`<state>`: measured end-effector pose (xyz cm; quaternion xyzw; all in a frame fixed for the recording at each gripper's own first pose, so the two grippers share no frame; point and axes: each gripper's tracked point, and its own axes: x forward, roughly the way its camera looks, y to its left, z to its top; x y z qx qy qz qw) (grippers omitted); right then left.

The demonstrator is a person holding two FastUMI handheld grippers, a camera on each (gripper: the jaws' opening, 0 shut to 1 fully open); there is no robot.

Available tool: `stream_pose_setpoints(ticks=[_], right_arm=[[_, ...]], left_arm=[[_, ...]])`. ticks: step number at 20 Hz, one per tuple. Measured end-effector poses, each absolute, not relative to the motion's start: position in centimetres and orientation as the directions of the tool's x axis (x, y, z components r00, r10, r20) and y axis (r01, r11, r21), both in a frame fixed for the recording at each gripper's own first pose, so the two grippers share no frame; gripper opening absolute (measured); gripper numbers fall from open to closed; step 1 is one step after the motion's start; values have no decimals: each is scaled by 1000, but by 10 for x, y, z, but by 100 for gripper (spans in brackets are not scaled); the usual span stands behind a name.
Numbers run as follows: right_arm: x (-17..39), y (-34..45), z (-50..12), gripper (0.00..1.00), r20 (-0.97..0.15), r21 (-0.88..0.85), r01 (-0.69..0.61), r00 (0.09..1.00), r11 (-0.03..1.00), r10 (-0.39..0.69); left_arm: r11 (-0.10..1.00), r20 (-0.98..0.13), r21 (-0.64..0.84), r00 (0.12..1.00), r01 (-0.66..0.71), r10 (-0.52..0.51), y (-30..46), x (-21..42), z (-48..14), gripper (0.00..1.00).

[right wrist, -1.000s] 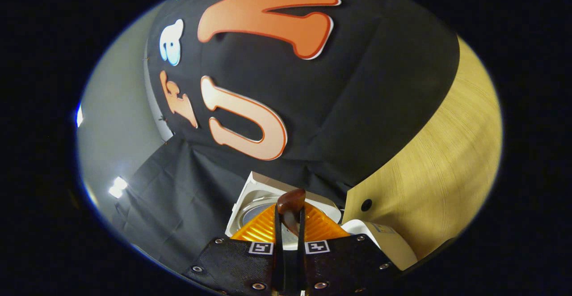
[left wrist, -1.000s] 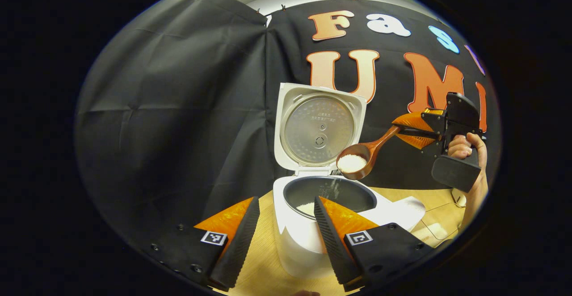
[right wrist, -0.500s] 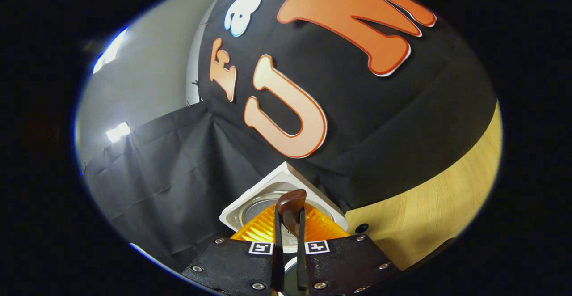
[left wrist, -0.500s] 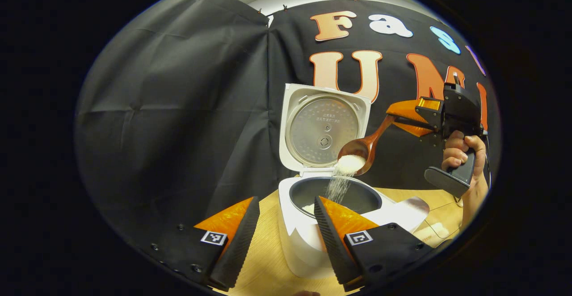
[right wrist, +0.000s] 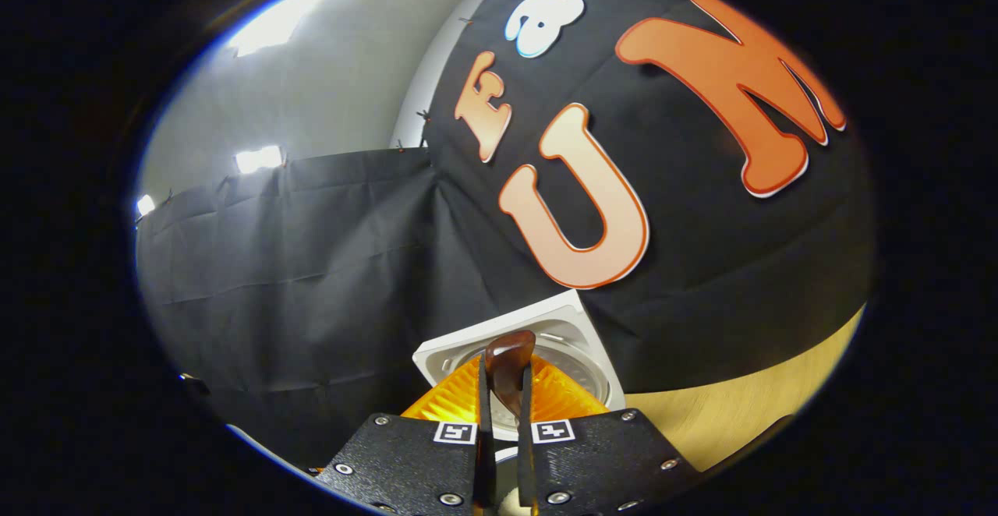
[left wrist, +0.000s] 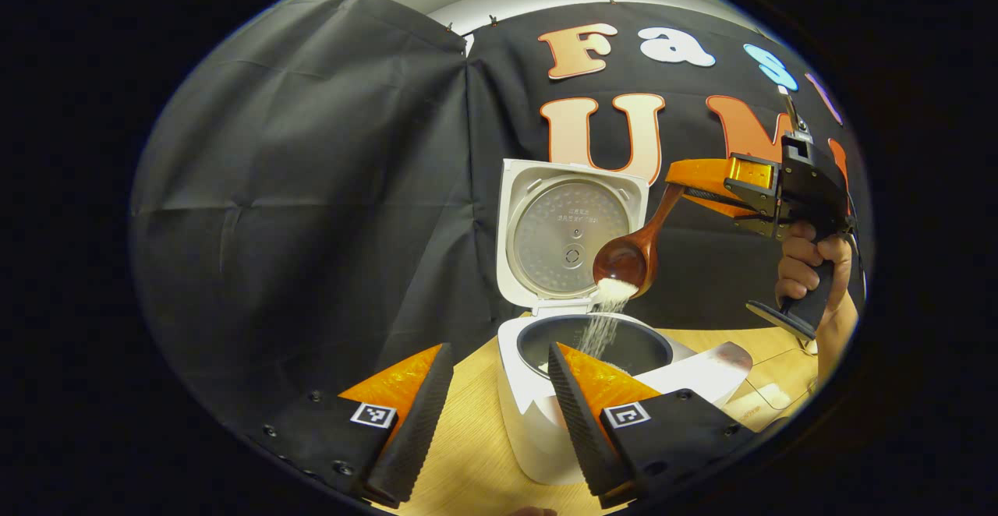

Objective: Close the left gripper, press the button to open the rice cooker; take a wooden spoon from the chopstick holder with the right hand, scoop a spoonful of rice and pour it into the rice cooker, then put the wooden spoon back into the chopstick holder.

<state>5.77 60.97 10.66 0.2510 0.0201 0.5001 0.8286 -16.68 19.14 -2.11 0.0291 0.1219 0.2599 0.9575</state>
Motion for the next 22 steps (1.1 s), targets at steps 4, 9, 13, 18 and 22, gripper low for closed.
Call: stream_pose_setpoints(ticks=[4, 9, 13, 18, 22], right_arm=[[25, 616, 118, 11, 261, 230, -891, 444, 391, 857], [3, 613, 116, 11, 270, 113, -923, 384, 367, 883], [-8, 606, 119, 11, 276, 53, -924, 377, 378, 884], [2, 597, 122, 11, 284, 154, -883, 469, 443, 836], [5, 585, 123, 11, 271, 204, -853, 521, 481, 809]], left_arm=[[872, -211, 124, 846, -473, 489, 184, -165, -18, 81], [874, -212, 135, 848, -466, 485, 178, -161, -17, 81], [874, -199, 148, 852, -463, 485, 172, -161, -12, 81], [883, -199, 135, 861, -449, 468, 161, -149, -15, 82], [893, -215, 135, 867, -430, 450, 146, -144, -23, 82]])
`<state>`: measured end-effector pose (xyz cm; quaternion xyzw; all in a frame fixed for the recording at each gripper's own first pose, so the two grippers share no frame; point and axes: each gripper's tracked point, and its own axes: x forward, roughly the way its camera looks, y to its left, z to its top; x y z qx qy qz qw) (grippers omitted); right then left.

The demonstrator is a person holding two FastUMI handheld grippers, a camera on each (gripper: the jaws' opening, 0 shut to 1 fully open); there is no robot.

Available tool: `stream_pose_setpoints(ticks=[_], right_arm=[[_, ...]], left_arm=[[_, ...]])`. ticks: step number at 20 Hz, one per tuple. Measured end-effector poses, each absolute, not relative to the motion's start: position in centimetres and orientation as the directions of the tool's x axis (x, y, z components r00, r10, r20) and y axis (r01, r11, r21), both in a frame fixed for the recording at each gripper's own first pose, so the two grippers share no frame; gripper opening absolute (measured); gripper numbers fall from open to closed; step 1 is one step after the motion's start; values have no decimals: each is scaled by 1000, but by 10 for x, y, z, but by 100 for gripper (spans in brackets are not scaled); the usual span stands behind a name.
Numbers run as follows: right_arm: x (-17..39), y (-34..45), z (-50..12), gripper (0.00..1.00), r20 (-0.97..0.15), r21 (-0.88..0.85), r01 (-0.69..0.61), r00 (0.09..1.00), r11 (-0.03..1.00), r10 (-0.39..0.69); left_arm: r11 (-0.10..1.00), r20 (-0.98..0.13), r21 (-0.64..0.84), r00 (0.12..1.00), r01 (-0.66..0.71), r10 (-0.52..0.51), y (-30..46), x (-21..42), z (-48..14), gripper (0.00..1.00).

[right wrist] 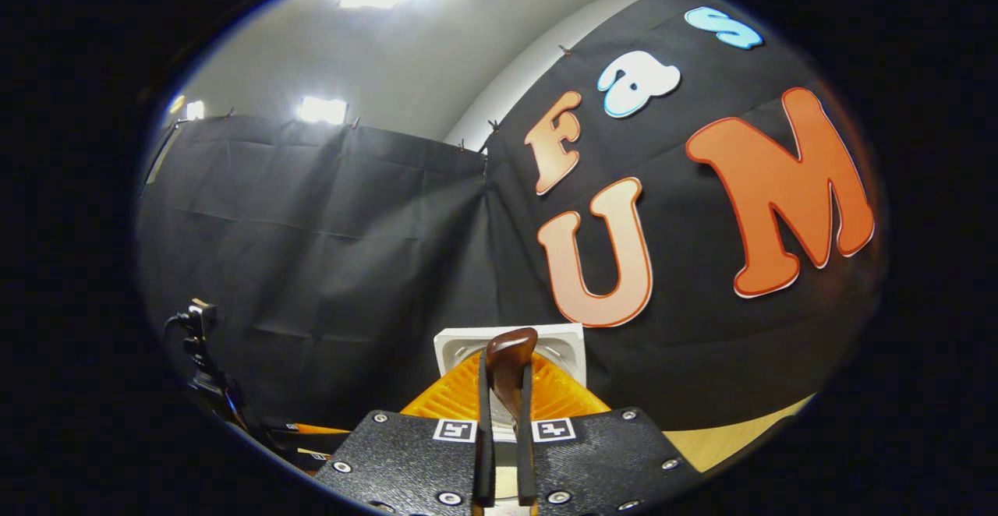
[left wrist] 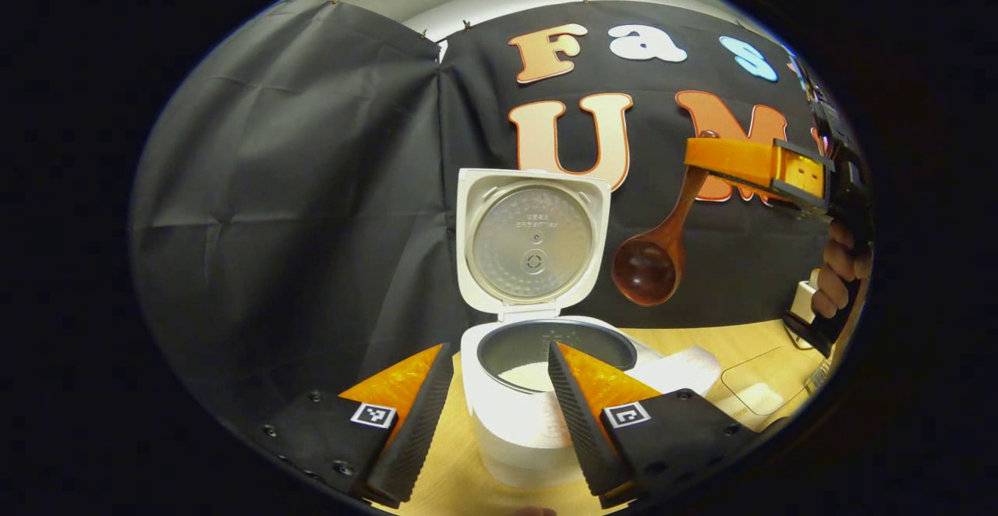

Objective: Close the left gripper, press the button to open the rice cooker; take a wooden spoon from the chopstick holder with the right hand, scoop a spoonful of rice and pour it into the rice cooker, then put the wooden spoon back into the chopstick holder.

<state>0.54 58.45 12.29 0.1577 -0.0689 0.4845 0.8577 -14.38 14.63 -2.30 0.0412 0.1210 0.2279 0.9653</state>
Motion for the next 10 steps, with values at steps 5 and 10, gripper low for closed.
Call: stream_pose_setpoints(ticks=[5, 10], right_arm=[[12, 568, 126, 11, 272, 270, -808, 586, 524, 763], [28, 532, 117, 11, 215, 339, -686, 722, 643, 657]], left_arm=[[903, -222, 133, 875, -410, 430, 129, -133, -26, 81], [908, -224, 130, 880, -398, 418, 113, -123, -26, 81]])
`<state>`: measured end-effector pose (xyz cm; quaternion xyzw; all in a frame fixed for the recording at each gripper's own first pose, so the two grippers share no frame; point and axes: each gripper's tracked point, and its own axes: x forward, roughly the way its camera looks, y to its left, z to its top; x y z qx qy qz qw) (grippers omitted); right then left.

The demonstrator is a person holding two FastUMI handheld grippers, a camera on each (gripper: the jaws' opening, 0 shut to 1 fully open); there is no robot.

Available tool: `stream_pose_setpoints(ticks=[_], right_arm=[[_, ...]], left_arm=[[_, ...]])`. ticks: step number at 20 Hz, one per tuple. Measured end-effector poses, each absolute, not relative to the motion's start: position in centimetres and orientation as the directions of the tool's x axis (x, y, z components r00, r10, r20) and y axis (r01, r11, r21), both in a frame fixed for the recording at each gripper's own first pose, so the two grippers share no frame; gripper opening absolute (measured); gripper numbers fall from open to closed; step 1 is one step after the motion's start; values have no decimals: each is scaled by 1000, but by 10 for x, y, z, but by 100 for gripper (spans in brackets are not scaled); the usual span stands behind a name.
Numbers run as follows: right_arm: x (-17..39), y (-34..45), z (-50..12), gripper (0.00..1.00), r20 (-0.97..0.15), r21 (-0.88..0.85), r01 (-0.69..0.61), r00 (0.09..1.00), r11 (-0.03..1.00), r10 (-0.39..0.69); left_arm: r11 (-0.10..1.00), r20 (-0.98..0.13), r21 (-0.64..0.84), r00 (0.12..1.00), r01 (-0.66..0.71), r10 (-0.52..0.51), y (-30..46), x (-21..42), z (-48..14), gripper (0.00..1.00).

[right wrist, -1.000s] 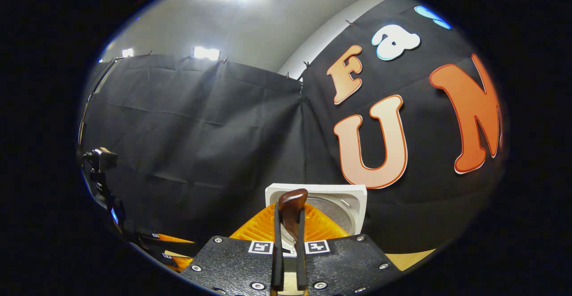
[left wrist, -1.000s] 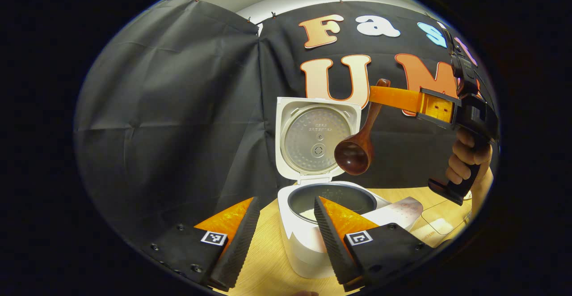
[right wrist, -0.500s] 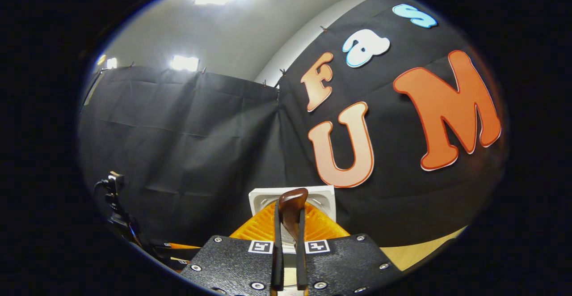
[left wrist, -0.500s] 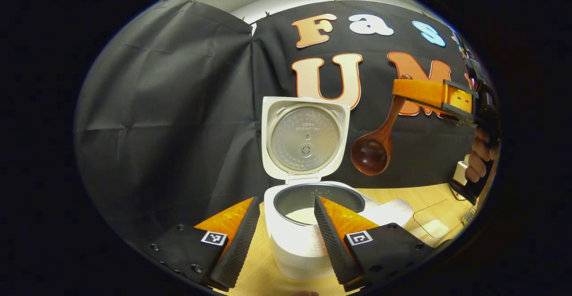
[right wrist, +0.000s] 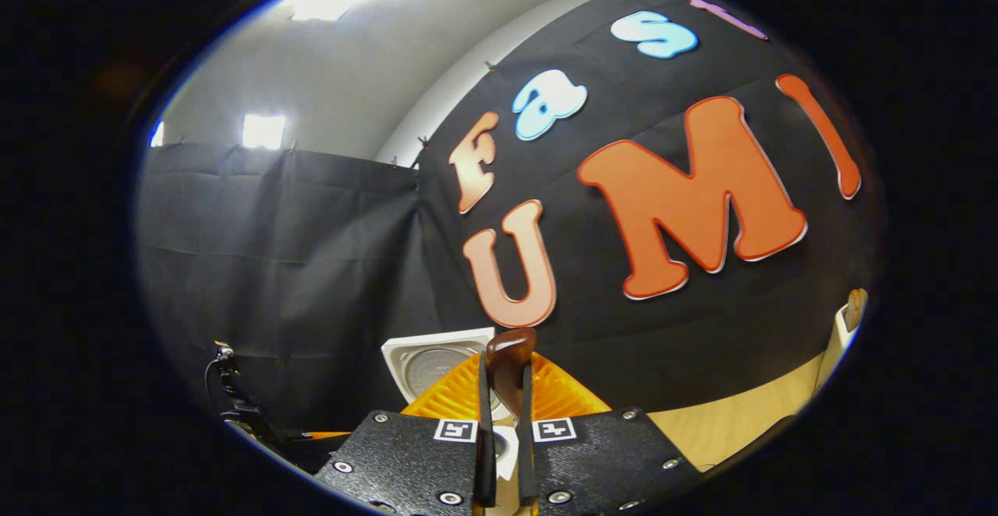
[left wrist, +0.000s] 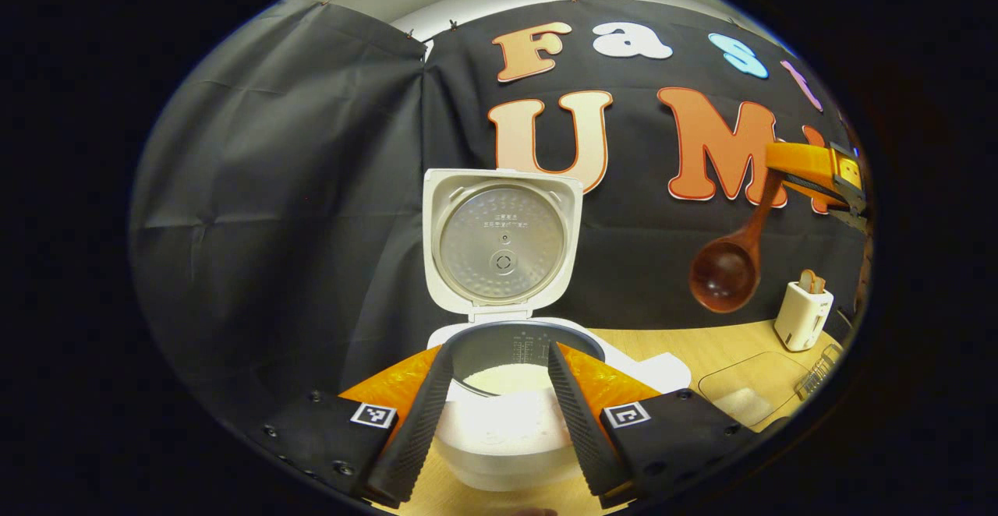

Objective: Close the left gripper, press the button to open the rice cooker; take a wooden spoon from the chopstick holder with the right hand, scoop a spoonful of rice and pour it into the rice cooker, then put the wooden spoon back into the chopstick holder.

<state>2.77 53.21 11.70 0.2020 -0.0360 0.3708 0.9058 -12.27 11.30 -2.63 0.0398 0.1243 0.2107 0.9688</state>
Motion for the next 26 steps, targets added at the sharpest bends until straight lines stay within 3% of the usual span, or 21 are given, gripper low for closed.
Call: stream_pose_setpoints(ticks=[13, 20, 26], right_arm=[[54, 432, 90, 11, 76, 430, -331, 940, 840, 331], [54, 385, 71, 11, 7, 446, -157, 985, 881, 173], [43, 373, 46, 12, -110, 509, -61, 985, 858, 135]], left_arm=[[940, -224, 123, 914, -317, 338, 53, -84, -31, 81], [950, -231, 116, 922, -290, 310, 28, -68, -34, 81], [946, -238, 114, 916, -305, 324, 25, -68, -34, 81]])
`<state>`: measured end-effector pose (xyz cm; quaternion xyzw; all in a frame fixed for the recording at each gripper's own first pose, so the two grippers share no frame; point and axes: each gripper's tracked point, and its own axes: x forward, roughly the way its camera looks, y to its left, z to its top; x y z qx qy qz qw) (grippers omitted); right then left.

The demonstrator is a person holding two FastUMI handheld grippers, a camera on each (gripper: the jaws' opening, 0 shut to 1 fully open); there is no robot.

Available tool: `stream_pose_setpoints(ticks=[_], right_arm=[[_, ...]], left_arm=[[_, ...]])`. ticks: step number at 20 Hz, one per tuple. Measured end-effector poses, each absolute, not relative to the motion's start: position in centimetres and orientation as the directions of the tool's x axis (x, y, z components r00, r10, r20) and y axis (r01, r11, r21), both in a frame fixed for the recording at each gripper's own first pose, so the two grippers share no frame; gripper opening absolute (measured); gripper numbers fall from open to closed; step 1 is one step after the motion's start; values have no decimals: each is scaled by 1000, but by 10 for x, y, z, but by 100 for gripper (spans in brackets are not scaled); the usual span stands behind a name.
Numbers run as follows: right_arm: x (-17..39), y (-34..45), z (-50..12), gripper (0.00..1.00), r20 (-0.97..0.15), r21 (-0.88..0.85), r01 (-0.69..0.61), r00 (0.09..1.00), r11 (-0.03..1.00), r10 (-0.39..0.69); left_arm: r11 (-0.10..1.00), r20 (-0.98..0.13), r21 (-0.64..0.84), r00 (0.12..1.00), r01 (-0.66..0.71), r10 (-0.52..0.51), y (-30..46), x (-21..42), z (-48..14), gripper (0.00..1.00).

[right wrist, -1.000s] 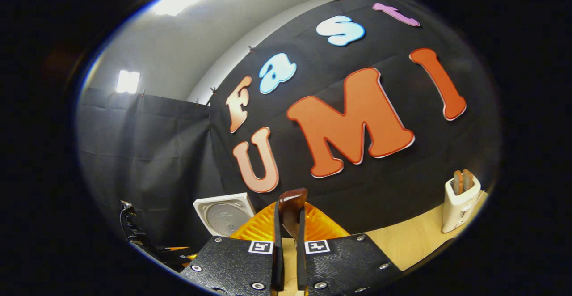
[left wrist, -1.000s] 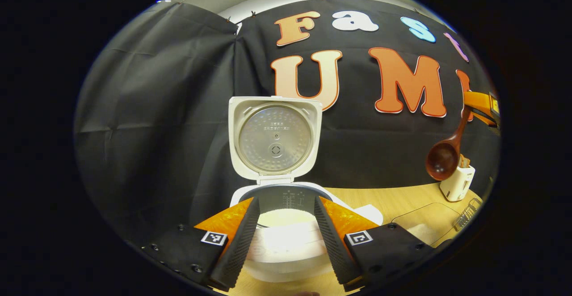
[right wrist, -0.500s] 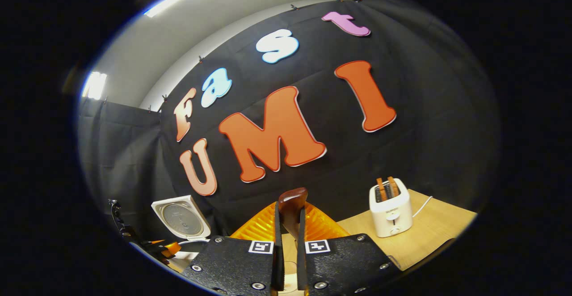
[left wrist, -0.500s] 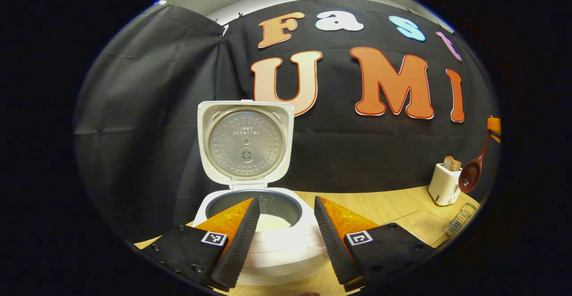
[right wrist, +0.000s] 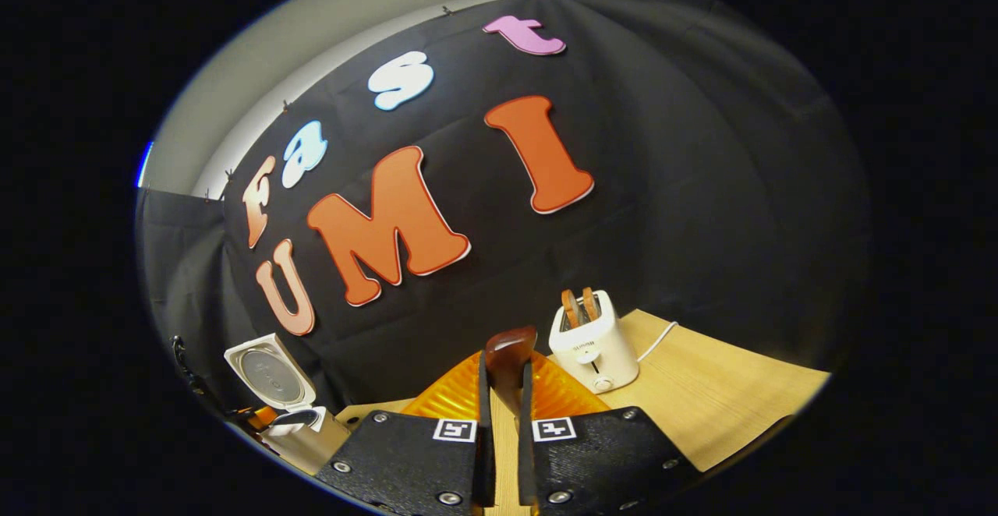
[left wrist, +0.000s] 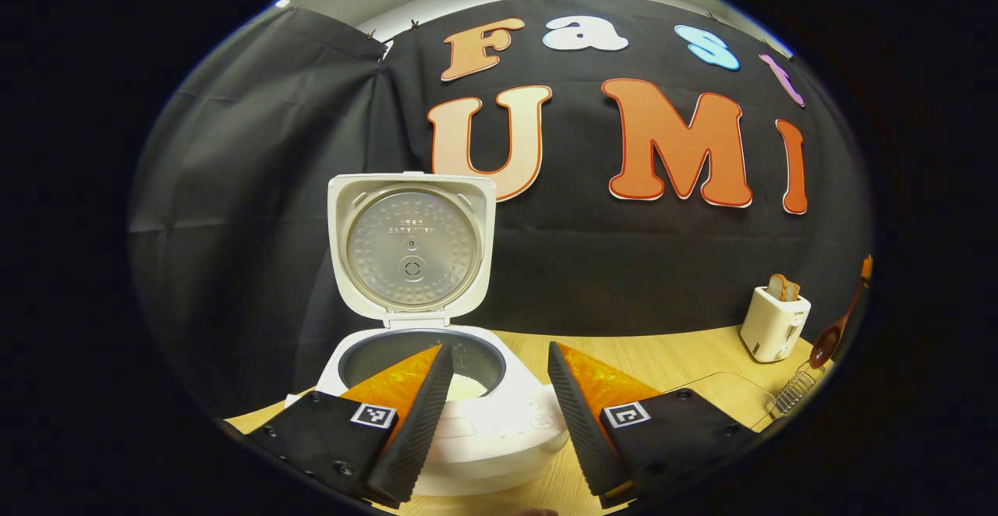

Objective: Close the left gripper, press the button to open the rice cooker; take a wooden spoon from the chopstick holder with the right hand, scoop a spoonful of rice and pour it into the rice cooker, then put the wooden spoon back into the chopstick holder.

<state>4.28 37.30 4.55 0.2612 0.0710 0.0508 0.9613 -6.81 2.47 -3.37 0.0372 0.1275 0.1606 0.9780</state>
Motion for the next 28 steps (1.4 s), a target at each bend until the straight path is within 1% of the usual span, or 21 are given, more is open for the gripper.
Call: stream_pose_setpoints(ticks=[4, 6, 8, 10, 13, 15, 16, 20, 24, 25, 26, 27, 28], right_arm=[[38, 379, 30, 12, -176, 550, -26, 973, 835, 147], [35, 379, 22, 12, -209, 565, -10, 966, 825, 155], [31, 382, 17, 12, -237, 590, 4, 957, 807, 168], [34, 381, 18, 12, -230, 618, 17, 960, 786, 160], [30, 384, 3, 12, -291, 621, 41, 939, 782, 182], [24, 381, 8, 13, -283, 625, 29, 940, 780, 192], [31, 382, 4, 13, -279, 620, 20, 940, 784, 196], [29, 380, 2, 19, -275, 593, -15, 936, 805, 220], [17, 380, -2, 22, -292, 556, -93, 908, 826, 300], [15, 375, -5, 24, -303, 528, -96, 907, 844, 293], [18, 368, -10, 25, -315, 493, -89, 909, 866, 272], [19, 360, -15, 30, -331, 459, -78, 910, 885, 251], [19, 353, -18, 32, -349, 437, -72, 905, 897, 243]], left_arm=[[942, -238, 97, 911, -322, 336, 27, -66, -32, 81], [938, -277, 73, 896, -340, 346, 34, -65, -39, 81], [934, -289, 48, 890, -353, 352, 40, -66, -37, 81], [930, -275, 44, 891, -365, 362, 48, -62, -29, 81], [922, -279, 75, 880, -380, 385, 61, -47, -17, 82], [918, -254, 110, 882, -381, 397, 66, -38, 1, 81], [921, -242, 115, 888, -373, 390, 65, -34, 9, 81], [933, -225, 89, 906, -348, 360, 60, -18, 29, 81], [927, -179, 111, 911, -357, 372, 69, -1, 62, 81], [923, -162, 130, 910, -364, 381, 73, 3, 71, 81], [908, -152, 151, 899, -390, 411, 83, 6, 80, 81], [899, -135, 163, 893, -407, 429, 91, 10, 89, 81], [896, -110, 166, 895, -412, 432, 95, 15, 101, 81]])
